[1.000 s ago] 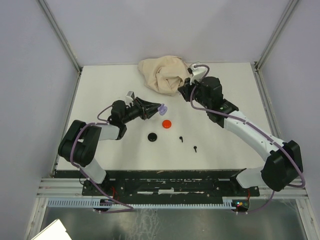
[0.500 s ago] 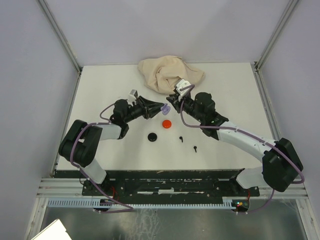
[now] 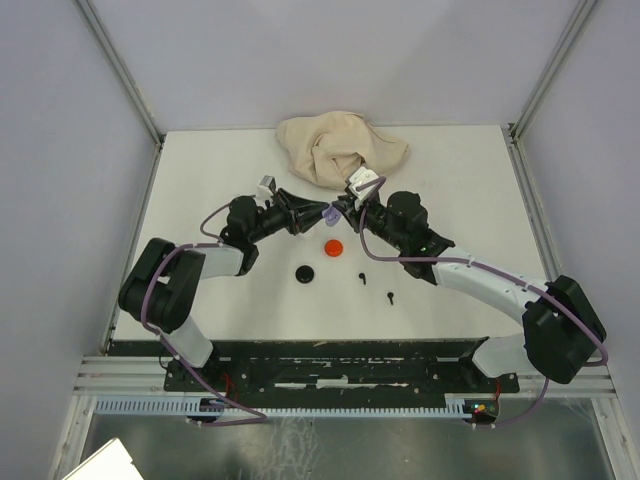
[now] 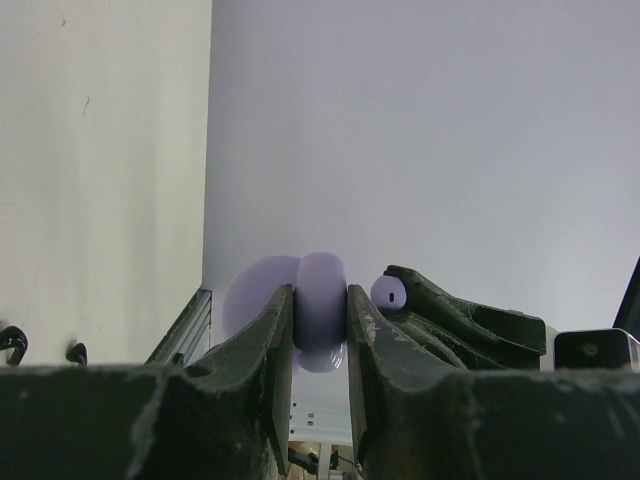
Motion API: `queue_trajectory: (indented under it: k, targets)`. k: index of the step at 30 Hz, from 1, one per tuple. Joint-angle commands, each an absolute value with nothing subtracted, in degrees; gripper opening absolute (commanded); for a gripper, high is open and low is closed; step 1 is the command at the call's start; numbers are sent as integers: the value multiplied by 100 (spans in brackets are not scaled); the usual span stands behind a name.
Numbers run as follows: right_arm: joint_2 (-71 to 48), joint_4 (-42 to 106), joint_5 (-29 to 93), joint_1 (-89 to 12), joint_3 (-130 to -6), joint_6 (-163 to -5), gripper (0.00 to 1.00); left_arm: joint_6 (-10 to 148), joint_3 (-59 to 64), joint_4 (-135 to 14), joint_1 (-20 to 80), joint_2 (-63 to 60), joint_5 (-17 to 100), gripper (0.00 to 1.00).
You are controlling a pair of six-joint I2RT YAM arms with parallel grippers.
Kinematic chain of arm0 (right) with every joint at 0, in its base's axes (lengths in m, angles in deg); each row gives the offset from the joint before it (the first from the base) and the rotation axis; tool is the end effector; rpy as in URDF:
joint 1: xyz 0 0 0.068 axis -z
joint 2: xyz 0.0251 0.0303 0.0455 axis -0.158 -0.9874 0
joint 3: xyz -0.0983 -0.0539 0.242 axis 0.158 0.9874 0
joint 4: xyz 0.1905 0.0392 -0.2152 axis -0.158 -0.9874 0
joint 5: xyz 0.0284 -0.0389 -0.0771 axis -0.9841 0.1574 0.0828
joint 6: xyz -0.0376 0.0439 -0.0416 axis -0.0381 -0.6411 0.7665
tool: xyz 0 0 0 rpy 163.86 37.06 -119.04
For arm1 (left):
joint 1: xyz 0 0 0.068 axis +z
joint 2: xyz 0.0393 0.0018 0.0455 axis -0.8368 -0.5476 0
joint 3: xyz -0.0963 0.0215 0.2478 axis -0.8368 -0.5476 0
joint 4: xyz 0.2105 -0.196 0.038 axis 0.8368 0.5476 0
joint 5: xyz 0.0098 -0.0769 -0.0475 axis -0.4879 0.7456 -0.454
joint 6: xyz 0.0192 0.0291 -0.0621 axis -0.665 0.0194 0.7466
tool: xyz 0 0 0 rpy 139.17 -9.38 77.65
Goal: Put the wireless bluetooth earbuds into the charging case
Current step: Place the earbud in the charging case.
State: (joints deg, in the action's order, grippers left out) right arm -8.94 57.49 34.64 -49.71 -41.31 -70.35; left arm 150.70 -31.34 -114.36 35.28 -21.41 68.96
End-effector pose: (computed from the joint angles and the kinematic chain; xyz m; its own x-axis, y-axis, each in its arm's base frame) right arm 0.2782 0.2454 0.2707 0.0212 -0.1386 -0.9901 -0.7181 0.6869 -0.1115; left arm 0.3273 -0.1659 0.1678 -0.8394 -0.5384 0.0751 -0.0739 -0.0238 -0.9970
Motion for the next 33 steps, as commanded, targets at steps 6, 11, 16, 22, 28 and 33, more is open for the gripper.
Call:
queue_trajectory:
  k: [6, 11, 16, 22, 28, 33]
  targets:
    - [-839, 5995, 3456, -5018, -4094, -7083, 2, 15212, -2908, -11867, 3504, -2106, 6823, 3]
    - [-900, 5993, 3427, -5020, -4089, -7112, 2, 15202, -2875, -11875, 3500, -2081, 6850, 3]
    - [-965, 5997, 3411, -5022, -4093, -7127, 2, 15196, -2853, -11882, 3507, -2044, 6876, 3]
    - [-1042, 6025, 3384, -5017, -4096, -7149, 2, 15194, -2831, -11895, 3500, -2016, 6886, 3]
    - [-1067, 6010, 3381, -5020, -4097, -7149, 2, 15196, -2814, -11912, 3501, -1996, 6893, 3]
    - [-1059, 5966, 3435, -5019, -4103, -7189, 2, 15240, -2796, -11961, 3506, -1996, 6871, 3]
